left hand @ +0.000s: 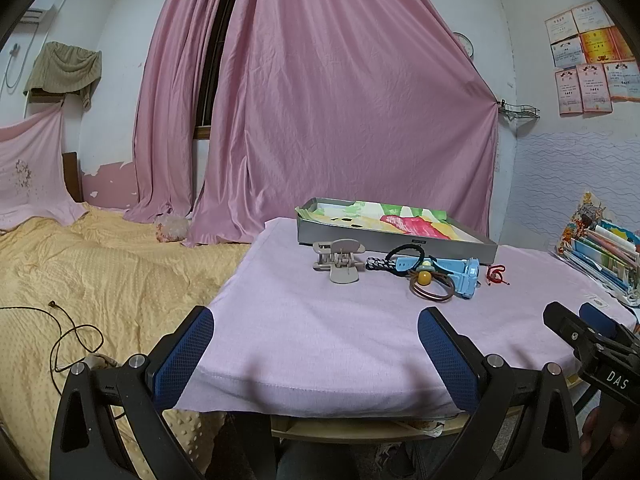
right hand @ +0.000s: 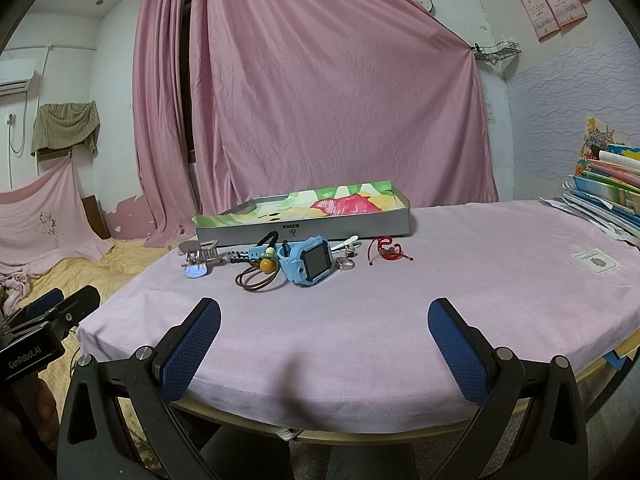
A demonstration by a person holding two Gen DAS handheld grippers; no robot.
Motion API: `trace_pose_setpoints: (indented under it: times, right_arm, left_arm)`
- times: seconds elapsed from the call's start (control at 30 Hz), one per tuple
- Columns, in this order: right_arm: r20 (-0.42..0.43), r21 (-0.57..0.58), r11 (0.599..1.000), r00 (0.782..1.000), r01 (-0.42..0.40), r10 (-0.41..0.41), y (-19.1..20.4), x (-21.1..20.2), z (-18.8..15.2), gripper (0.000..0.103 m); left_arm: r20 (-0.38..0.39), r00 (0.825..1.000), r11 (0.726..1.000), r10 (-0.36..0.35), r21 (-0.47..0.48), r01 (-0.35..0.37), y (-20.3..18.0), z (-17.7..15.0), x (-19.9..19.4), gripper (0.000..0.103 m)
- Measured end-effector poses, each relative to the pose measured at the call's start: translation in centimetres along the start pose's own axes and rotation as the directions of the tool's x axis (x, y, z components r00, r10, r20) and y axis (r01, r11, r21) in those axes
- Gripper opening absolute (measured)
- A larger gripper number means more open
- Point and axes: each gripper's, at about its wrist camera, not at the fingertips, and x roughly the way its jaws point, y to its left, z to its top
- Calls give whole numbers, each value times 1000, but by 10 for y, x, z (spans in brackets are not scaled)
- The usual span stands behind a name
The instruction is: Organize jewelry
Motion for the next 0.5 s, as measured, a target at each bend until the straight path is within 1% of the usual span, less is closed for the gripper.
trace_pose_setpoints:
  times: [0.5]
  right_arm:
    - [-1, 0, 1000, 1000, -1, 1, 1, 0, 0, 102]
  left_arm:
    - [-2, 1000, 1000, -2, -2, 2, 0, -1, -1, 102]
